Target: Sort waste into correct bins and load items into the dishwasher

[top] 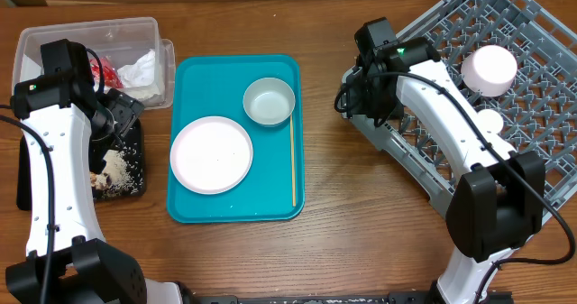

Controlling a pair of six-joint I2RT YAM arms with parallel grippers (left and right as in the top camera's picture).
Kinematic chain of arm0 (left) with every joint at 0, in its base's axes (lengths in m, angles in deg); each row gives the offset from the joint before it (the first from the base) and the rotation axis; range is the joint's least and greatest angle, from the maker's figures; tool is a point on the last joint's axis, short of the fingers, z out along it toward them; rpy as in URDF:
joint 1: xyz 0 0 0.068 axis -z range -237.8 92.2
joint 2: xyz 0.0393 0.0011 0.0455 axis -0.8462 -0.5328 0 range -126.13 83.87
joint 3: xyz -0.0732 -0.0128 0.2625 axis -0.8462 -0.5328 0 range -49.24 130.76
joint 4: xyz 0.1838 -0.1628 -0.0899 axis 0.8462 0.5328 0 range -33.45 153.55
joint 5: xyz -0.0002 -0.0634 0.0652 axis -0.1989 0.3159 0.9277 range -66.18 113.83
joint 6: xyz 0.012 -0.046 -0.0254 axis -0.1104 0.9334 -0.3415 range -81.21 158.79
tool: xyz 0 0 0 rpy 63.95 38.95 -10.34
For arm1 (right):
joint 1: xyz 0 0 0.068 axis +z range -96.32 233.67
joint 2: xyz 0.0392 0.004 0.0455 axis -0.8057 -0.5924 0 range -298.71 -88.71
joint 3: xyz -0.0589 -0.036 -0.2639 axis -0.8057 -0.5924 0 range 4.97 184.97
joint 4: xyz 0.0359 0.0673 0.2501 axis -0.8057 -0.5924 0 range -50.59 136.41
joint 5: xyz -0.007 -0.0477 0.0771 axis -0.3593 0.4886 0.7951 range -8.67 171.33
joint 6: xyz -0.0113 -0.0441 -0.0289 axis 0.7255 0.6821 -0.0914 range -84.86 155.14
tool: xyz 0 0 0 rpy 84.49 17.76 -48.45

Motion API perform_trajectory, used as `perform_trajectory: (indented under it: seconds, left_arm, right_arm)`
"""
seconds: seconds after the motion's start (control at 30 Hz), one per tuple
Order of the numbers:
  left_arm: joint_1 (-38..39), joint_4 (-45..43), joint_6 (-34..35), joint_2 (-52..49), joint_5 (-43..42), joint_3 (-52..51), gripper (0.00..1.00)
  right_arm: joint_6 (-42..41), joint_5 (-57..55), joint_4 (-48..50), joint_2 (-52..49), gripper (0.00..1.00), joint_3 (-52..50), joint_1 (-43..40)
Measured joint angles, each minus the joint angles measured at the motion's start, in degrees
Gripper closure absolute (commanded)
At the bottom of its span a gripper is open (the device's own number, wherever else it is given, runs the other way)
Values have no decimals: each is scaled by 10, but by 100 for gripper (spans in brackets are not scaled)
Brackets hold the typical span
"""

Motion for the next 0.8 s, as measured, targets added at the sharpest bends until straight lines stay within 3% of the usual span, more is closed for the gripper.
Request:
perform_trajectory:
  seconds: [0.07, 0.17, 0.2, 0.8]
  left_arm:
    - [0, 0, 0, 0, 0, 0, 0]
    - [0, 0, 0, 0, 0, 0, 0]
    - [0, 0, 0, 0, 0, 0, 0]
    - [0, 0, 0, 0, 0, 0, 0]
  right_arm:
    - [5, -4, 10, 0, 46, 0, 0]
    - [9, -8, 31, 0, 91, -3, 0]
    - [7, -10, 40, 0, 96, -5, 0]
    - [-105, -64, 75, 0, 96, -16, -18]
